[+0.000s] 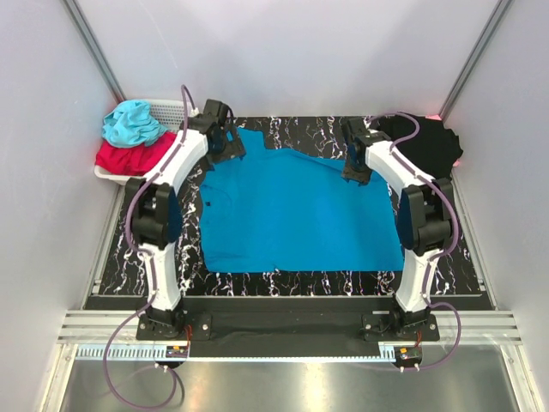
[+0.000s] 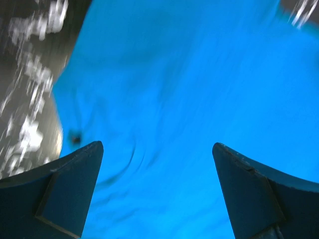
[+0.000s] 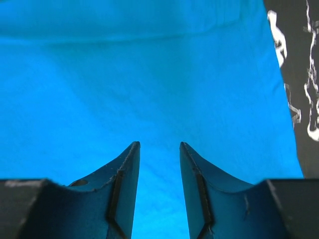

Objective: Fold and stack the t-shirts
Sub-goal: Flatten the tshirt out, then fold the tshirt

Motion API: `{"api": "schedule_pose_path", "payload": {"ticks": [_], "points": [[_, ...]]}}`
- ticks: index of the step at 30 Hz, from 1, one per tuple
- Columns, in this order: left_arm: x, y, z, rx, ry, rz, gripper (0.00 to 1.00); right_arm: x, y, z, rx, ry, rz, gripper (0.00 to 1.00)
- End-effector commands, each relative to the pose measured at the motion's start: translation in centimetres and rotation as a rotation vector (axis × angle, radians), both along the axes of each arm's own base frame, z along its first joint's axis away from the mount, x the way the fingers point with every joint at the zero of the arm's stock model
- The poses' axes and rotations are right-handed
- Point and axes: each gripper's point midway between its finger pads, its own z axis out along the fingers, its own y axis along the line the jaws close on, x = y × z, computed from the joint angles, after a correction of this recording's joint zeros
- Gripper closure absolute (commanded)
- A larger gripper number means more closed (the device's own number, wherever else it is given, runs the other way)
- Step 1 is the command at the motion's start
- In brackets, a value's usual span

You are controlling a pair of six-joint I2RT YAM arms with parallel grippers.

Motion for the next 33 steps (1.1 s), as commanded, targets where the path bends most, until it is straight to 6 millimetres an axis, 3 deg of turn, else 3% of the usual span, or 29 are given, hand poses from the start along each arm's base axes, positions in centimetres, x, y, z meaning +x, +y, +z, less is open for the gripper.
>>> {"api": "schedule_pose_path", "payload": {"ticks": [1,6,8,12,14,23,33], "points": [[5.5,0.2,2.2,-0.149,-0.080,0.016,0.01,3.4,-0.2,2.7,0.068,-0.122,0.038,0.56],[13.1,0.7,2.5,-0.203,-0.184,-0.004,0.01,4.8,-1.1,4.1,0.094,-0.167,0.057,0.55],[15.0,0.1,2.3,-0.295,-0.212,-0.050,0.01,5.0,-0.9,4.1,0.106,-0.167,0.082,0.55],[17.9,1.7,-0.2,-0.346,-0.272,-0.031,0.01,5.3,-0.4,3.5,0.125,-0.167,0.105,0.56],[19.4,2.7,0.0,-0.307,-0.347,-0.002,0.01,5.7,0.0,3.7,0.139,-0.186,0.113,0.56],[23.7,2.0,1.9,-0.362,-0.598,-0.037,0.01,5.6,0.9,3.2,0.190,-0.195,0.122,0.56],[26.5,1.9,0.1,-0.508,-0.696,0.093,0.01,5.9,1.6,2.9,0.228,-0.192,0.125,0.57]]}}
